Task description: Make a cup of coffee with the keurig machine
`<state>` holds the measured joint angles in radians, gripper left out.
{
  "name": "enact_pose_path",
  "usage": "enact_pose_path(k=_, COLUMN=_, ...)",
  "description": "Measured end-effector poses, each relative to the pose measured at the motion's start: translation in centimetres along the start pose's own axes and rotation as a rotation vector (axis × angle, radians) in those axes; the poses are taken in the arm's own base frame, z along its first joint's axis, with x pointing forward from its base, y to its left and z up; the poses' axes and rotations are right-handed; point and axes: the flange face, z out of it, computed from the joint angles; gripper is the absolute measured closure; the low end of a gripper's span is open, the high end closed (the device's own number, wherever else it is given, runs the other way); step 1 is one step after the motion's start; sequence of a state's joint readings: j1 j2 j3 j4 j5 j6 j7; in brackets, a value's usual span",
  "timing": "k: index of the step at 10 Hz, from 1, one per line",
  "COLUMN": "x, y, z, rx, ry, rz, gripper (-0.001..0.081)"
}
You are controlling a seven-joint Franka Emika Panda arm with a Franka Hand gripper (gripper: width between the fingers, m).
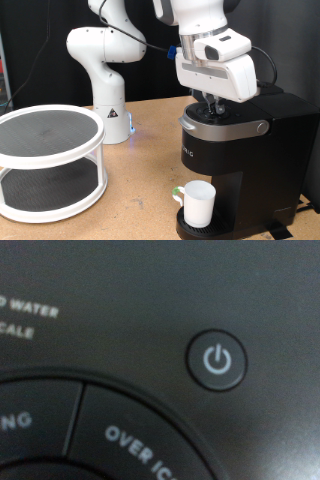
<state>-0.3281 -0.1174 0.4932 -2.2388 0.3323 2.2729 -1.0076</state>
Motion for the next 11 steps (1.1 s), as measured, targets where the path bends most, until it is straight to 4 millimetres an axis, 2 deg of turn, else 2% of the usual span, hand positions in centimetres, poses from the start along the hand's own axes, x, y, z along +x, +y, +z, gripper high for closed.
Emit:
enact_pose_path(k=8, x=0.44, y=-0.45, z=0.17, rx=-0.024, ry=-0.073, rz=0.016, gripper=0.0804)
enact_pose_path(k=11, x=0.82, y=0.17, z=0.28, rx=0.031, ry=-0.133, rz=0.072, gripper=0.0804)
